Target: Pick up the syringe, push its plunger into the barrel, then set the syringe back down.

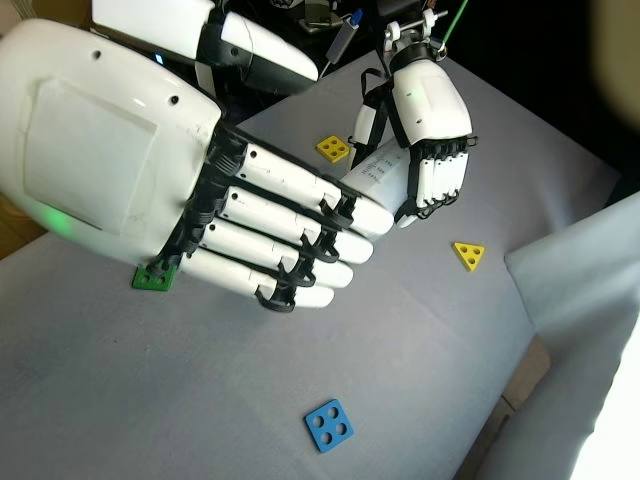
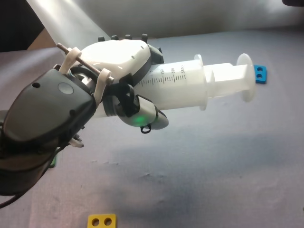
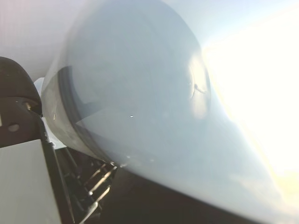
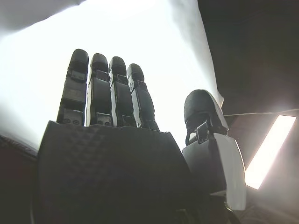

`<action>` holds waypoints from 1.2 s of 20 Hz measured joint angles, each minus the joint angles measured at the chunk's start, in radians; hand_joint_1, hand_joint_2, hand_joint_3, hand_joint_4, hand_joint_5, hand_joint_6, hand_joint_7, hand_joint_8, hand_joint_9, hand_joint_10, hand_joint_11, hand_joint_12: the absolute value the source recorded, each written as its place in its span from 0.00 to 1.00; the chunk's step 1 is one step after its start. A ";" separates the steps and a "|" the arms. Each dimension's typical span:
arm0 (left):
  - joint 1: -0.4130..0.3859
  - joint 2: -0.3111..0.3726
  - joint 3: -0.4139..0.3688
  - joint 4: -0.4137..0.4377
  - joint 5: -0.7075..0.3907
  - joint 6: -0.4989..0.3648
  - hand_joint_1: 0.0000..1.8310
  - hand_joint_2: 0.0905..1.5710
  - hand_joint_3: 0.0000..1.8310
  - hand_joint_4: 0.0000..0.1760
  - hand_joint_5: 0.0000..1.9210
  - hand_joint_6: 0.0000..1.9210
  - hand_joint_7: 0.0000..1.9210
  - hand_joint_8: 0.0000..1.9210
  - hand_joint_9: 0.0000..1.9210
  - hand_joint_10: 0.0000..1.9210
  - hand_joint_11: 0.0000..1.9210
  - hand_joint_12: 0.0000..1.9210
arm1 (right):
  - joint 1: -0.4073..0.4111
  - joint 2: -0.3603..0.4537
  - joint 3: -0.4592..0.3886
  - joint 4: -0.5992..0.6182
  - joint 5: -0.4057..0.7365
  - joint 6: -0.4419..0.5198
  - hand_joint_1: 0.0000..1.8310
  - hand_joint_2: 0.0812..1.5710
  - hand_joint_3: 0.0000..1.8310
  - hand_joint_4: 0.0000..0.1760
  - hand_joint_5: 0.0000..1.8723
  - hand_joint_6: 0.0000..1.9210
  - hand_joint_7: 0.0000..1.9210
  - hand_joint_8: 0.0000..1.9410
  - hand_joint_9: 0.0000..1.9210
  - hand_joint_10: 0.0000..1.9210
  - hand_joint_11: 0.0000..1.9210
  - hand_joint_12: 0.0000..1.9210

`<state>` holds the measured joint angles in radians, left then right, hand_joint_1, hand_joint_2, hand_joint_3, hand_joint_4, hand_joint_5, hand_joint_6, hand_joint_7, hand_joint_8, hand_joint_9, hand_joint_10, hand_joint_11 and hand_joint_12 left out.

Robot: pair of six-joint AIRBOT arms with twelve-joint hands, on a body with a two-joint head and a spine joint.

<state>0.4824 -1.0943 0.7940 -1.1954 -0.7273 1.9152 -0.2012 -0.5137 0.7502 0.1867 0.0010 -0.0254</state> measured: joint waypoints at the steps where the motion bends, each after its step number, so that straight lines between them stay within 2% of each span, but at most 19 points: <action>1: -0.007 0.002 -0.007 -0.003 0.003 0.004 0.75 0.72 0.00 0.00 0.47 0.50 0.47 0.62 0.42 0.72 0.33 0.70 | -0.034 0.000 0.000 0.041 0.045 -0.005 0.00 0.87 0.00 0.00 0.03 0.00 0.01 0.00 0.00 0.00 0.00 0.03; 2: -0.014 0.002 -0.012 -0.005 0.010 0.003 0.75 0.71 0.00 0.00 0.48 0.49 0.47 0.61 0.43 0.72 0.33 0.70 | -0.066 0.001 0.000 0.080 0.097 -0.005 0.00 0.87 0.00 0.00 0.02 0.00 0.01 0.00 0.00 0.00 0.00 0.05; 3: -0.018 0.002 -0.016 -0.006 0.014 0.003 0.75 0.71 0.00 0.00 0.48 0.47 0.47 0.62 0.43 0.72 0.34 0.69 | -0.100 0.001 0.001 0.114 0.161 -0.003 0.00 0.87 0.00 0.00 0.00 0.00 0.00 0.00 0.00 0.00 0.00 0.01; 5: -0.019 0.002 -0.021 -0.018 0.018 0.003 0.75 0.71 0.00 0.00 0.48 0.47 0.46 0.64 0.43 0.72 0.34 0.69 | -0.166 0.002 0.002 0.164 0.244 0.018 0.00 0.87 0.00 0.00 0.00 0.00 0.00 0.00 0.00 0.00 0.00 0.00; 7: -0.023 0.002 -0.021 -0.030 0.018 0.008 0.75 0.71 0.00 0.00 0.48 0.48 0.46 0.63 0.43 0.72 0.34 0.69 | -0.223 0.003 -0.011 0.172 0.293 0.021 0.00 0.87 0.00 0.00 0.00 0.00 0.00 0.00 0.00 0.00 0.00 0.00; 11: -0.031 0.002 -0.023 -0.031 0.017 0.008 0.75 0.72 0.00 0.00 0.47 0.48 0.47 0.63 0.43 0.72 0.33 0.70 | -0.328 -0.002 -0.038 0.184 0.407 0.084 0.00 0.87 0.00 0.00 0.00 0.00 0.00 0.00 0.00 0.00 0.00 0.00; 15: -0.043 0.002 -0.022 -0.040 0.018 0.011 0.74 0.73 0.00 0.00 0.45 0.50 0.44 0.68 0.39 0.77 0.30 0.74 | -0.389 -0.002 -0.039 0.188 0.463 0.138 0.00 0.88 0.00 0.00 0.00 0.00 0.00 0.00 0.00 0.00 0.00 0.00; 17: -0.047 0.002 -0.022 -0.036 0.015 0.018 0.74 0.73 0.00 0.00 0.45 0.51 0.44 0.68 0.39 0.77 0.30 0.75 | -0.421 0.000 -0.049 0.199 0.481 0.145 0.00 0.88 0.00 0.00 0.00 0.00 0.00 0.00 0.00 0.00 0.00 0.00; 18: -0.048 0.002 -0.022 -0.043 0.014 0.018 0.75 0.72 0.00 0.00 0.46 0.50 0.47 0.63 0.41 0.75 0.31 0.74 | -0.439 0.001 -0.058 0.212 0.477 0.145 0.00 0.87 0.00 0.00 0.00 0.00 0.00 0.00 0.00 0.00 0.00 0.00; 20: -0.055 0.000 -0.022 -0.053 0.016 0.020 0.75 0.72 0.00 0.00 0.47 0.50 0.47 0.61 0.42 0.73 0.32 0.73 | -0.446 0.001 -0.065 0.248 0.448 0.146 0.00 0.87 0.00 0.00 0.00 0.00 0.00 0.00 0.00 0.00 0.00 0.00; 24: -0.078 -0.013 -0.015 -0.054 0.014 0.027 0.74 0.73 0.00 0.00 0.46 0.50 0.44 0.67 0.40 0.76 0.31 0.74 | -0.447 0.005 -0.079 0.312 0.408 0.161 0.00 0.87 0.00 0.00 0.00 0.00 0.00 0.00 0.00 0.00 0.00 0.00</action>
<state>0.4046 -1.1072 0.7788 -1.2491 -0.7136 1.9427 -0.6479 -0.5087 0.6716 0.4988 0.4091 0.1352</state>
